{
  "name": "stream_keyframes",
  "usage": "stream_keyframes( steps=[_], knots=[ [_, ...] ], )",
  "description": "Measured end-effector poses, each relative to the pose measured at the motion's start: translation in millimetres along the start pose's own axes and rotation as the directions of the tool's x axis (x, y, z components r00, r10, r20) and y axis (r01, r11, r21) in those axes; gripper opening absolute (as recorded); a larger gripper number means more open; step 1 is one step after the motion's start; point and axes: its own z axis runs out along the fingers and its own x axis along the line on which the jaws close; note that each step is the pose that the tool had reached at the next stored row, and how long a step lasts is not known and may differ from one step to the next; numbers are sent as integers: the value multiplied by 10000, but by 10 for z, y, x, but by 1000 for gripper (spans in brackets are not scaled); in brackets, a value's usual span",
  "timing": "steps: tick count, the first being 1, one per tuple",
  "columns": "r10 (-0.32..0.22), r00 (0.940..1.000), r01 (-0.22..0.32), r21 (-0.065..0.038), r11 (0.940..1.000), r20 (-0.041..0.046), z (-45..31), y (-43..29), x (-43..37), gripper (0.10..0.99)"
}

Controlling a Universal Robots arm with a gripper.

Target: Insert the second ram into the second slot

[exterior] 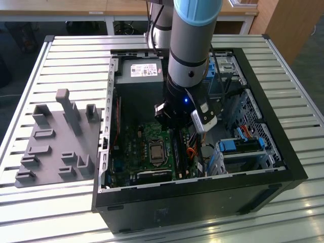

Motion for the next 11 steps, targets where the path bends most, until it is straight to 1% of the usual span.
stream_keyframes(
  steps=[5,11],
  knots=[
    [1,10000,-1,0,10000,0,15,0,-5,137],
    [6,10000,-6,0,10000,0,66,-1,-7,137]
  ],
)
